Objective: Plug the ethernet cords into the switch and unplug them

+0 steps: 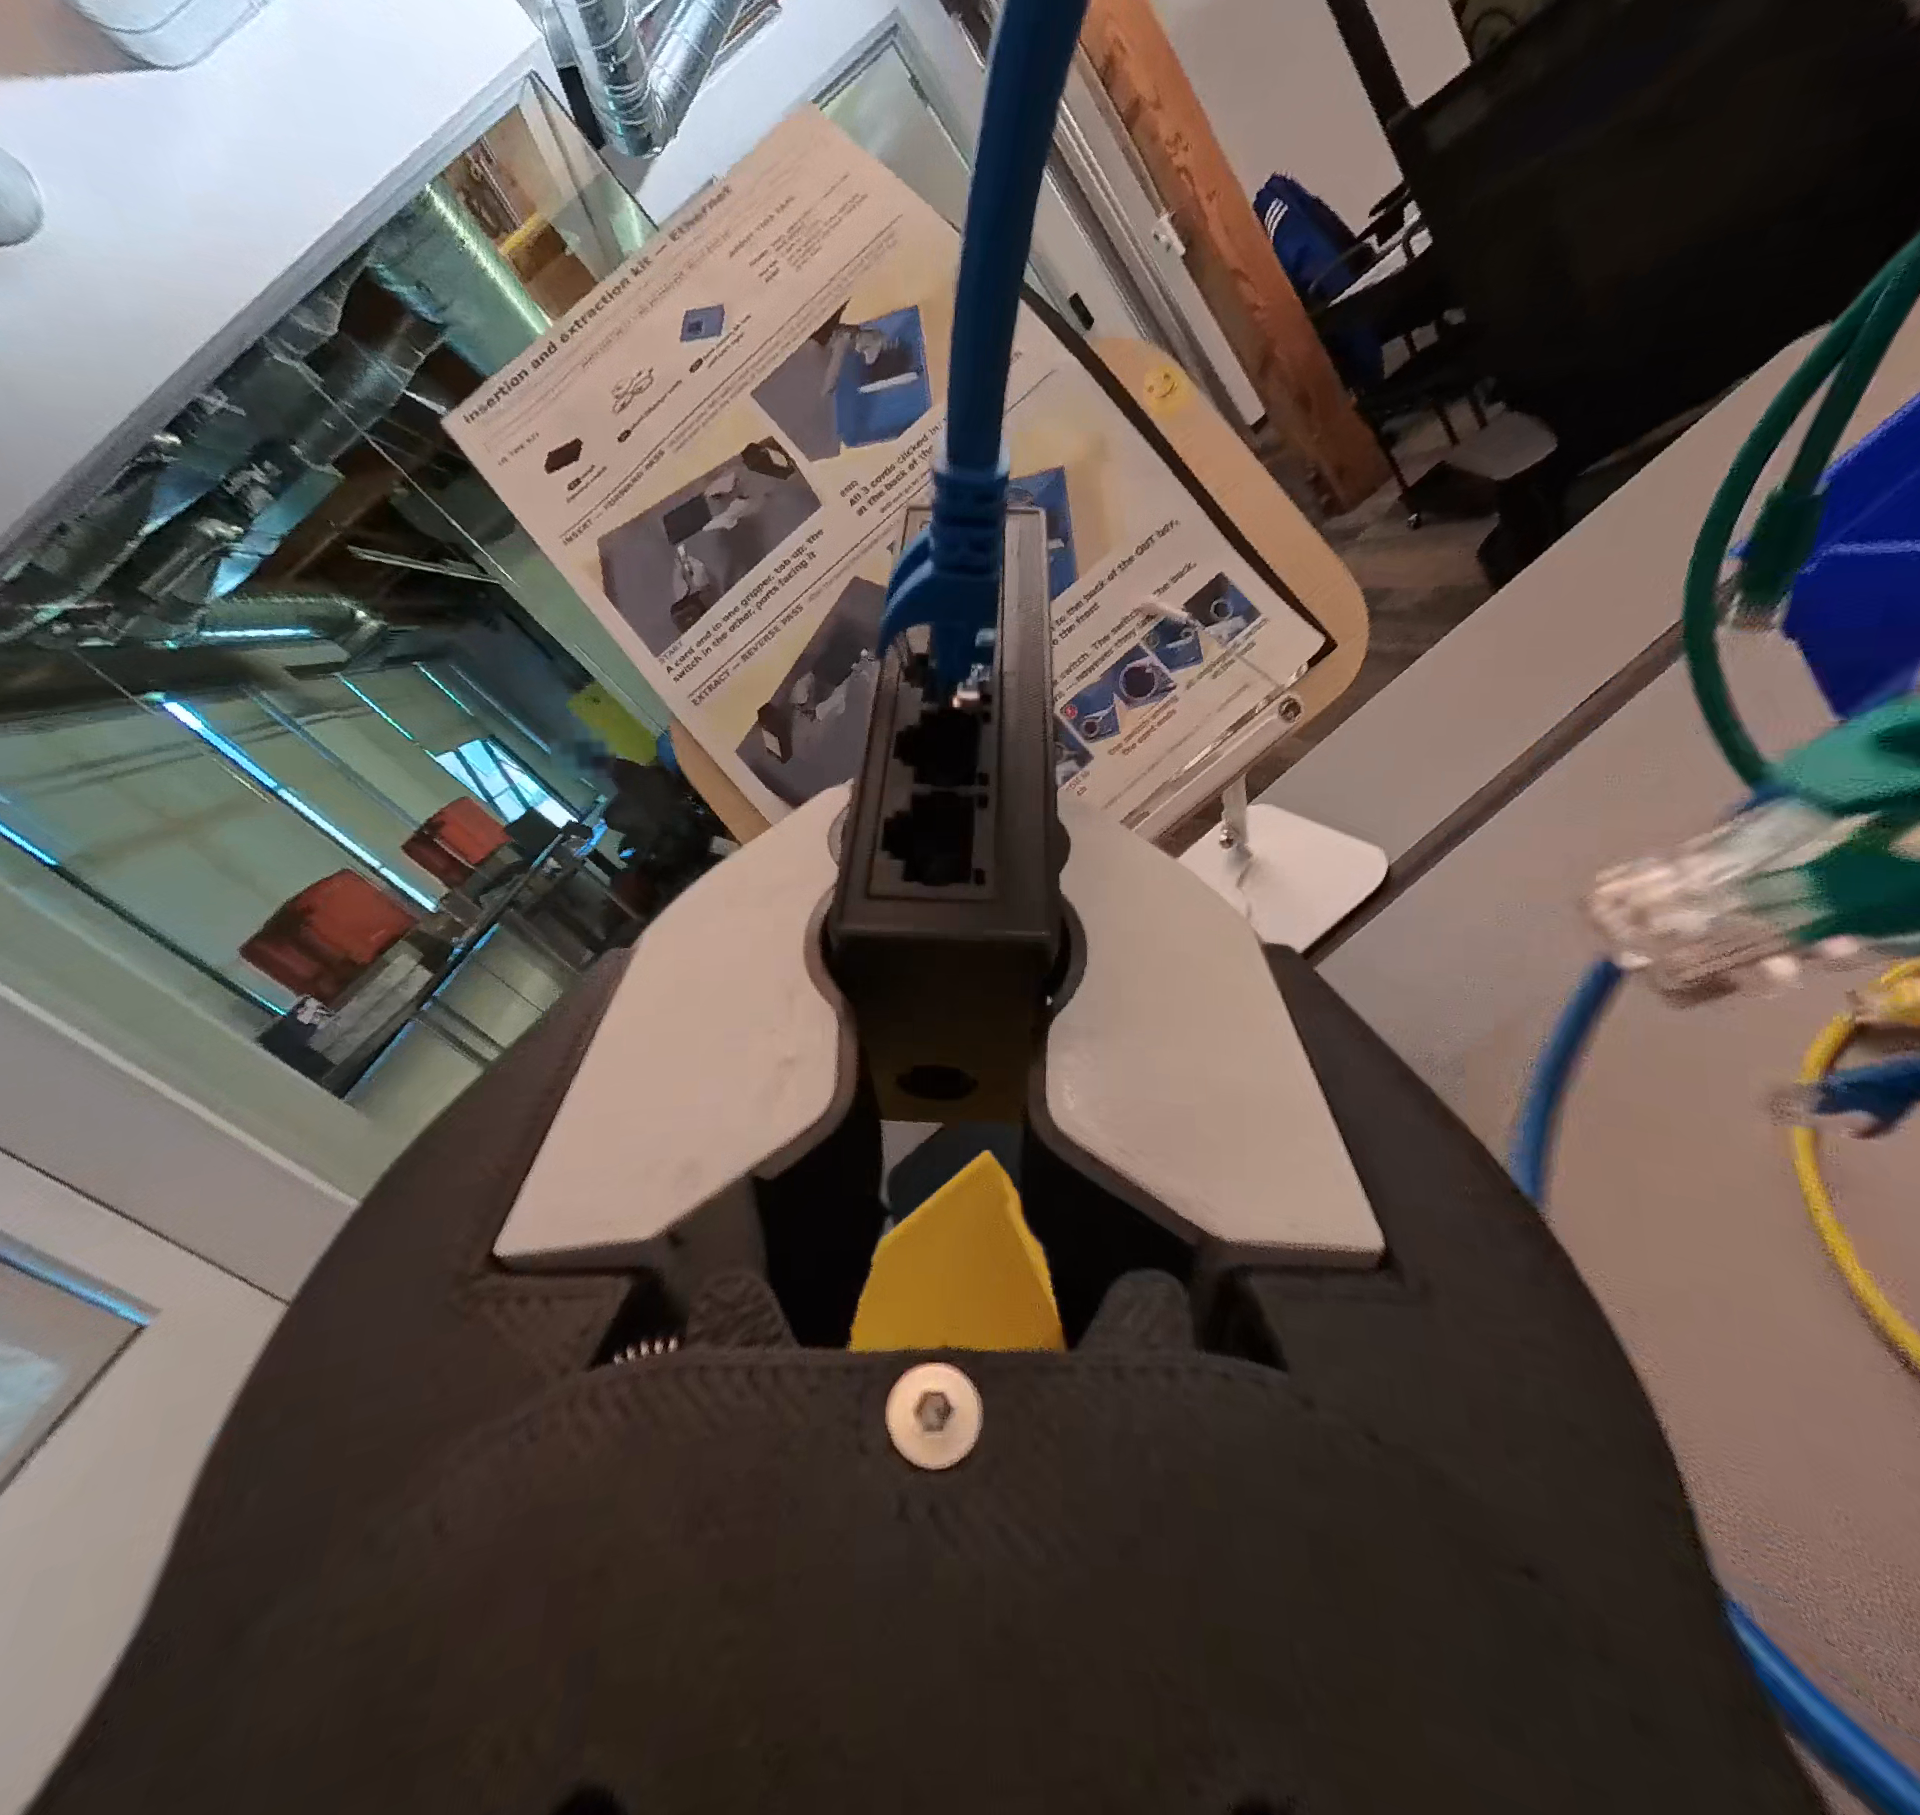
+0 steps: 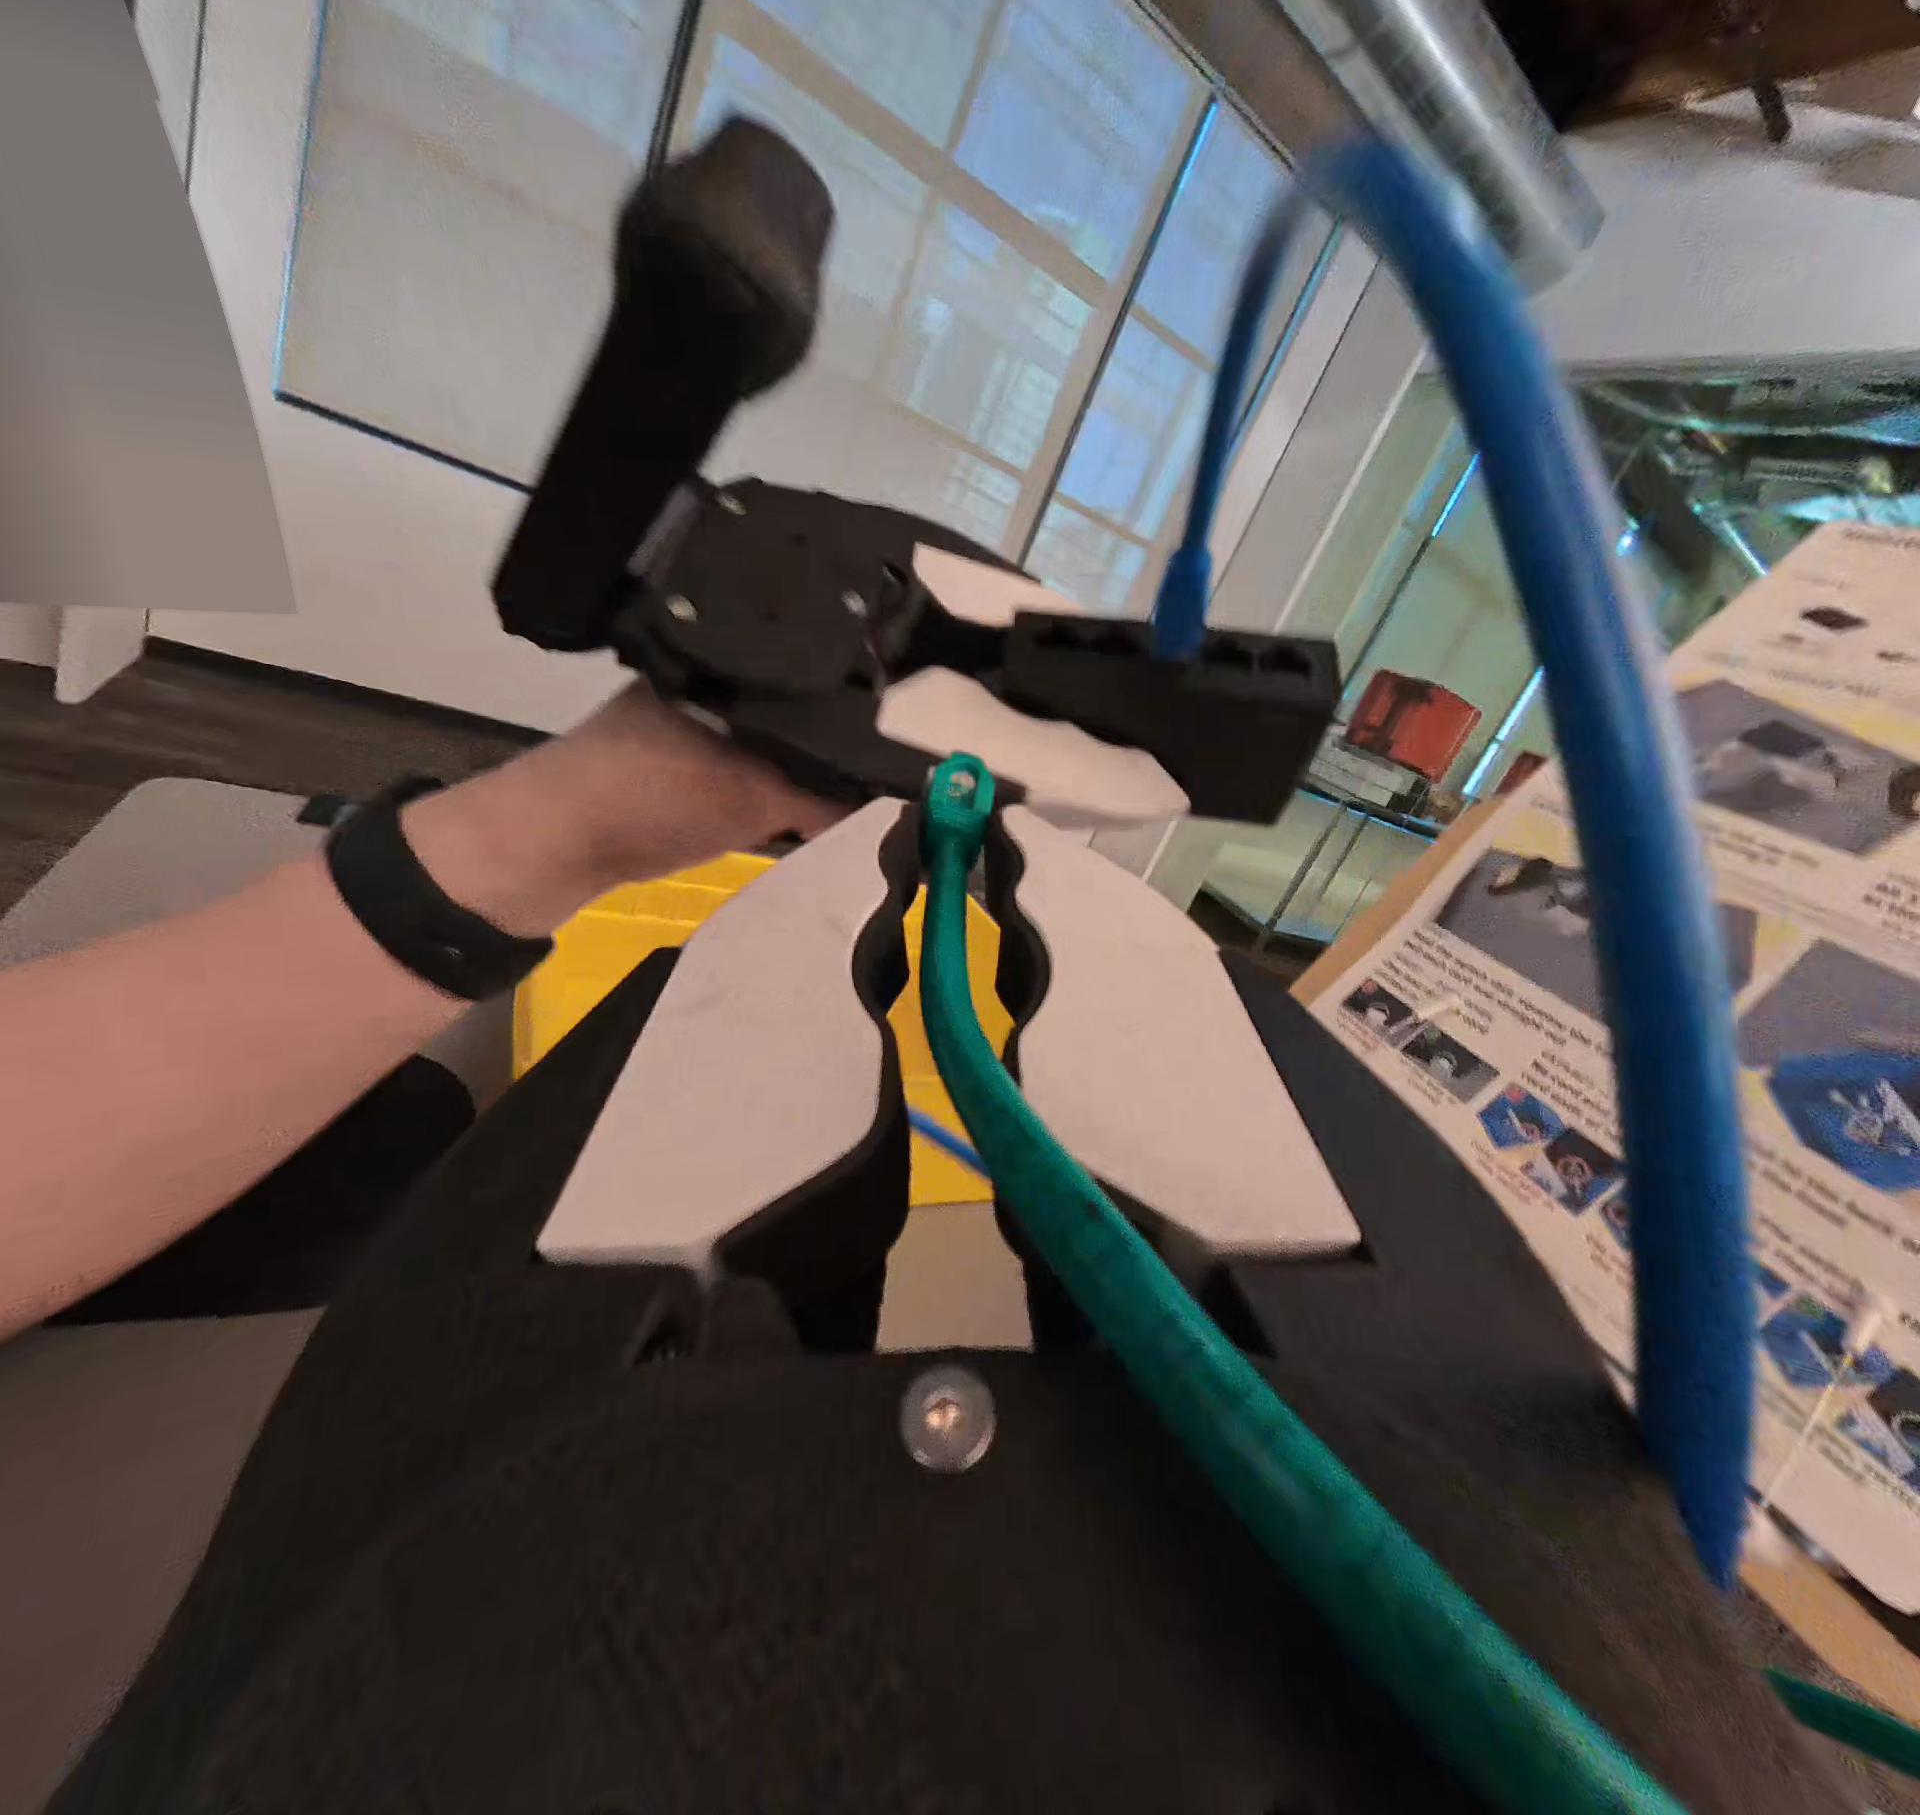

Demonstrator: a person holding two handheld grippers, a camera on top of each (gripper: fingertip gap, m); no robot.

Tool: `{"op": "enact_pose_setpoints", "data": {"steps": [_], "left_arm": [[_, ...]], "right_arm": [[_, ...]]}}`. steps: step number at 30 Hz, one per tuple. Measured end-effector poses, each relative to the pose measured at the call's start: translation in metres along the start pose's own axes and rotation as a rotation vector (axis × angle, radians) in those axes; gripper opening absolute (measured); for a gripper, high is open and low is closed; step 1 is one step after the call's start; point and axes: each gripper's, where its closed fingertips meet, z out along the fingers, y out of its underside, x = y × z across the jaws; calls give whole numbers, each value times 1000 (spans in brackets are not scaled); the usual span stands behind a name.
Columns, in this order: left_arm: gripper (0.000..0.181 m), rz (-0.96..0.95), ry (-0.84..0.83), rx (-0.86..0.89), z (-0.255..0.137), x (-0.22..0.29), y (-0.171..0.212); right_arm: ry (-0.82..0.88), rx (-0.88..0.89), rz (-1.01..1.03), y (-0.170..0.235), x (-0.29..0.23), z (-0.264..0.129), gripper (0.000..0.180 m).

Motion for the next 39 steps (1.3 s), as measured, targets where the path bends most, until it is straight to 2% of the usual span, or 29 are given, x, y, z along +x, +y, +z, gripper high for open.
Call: {"op": "enact_pose_setpoints", "data": {"steps": [7, 12, 19, 29, 39], "left_arm": [[28, 144, -46, 96, 2, 13, -16], [27, 296, -97, 97, 3, 25, -26], [27, 413, -104, 88, 7, 42, -34], [28, 453, -101, 126, 3, 47, -42], [27, 526, -41, 163, 0, 57, -38]], "right_arm": [[163, -13, -38, -36, 10, -11, 12], [268, -84, -155, -30, 24, -16, 12], [329, -121, -232, -23, 32, -17, 12], [349, -193, -249, -14, 39, -18, 12], [262, -252, -58, -5, 41, -20, 12]]}}
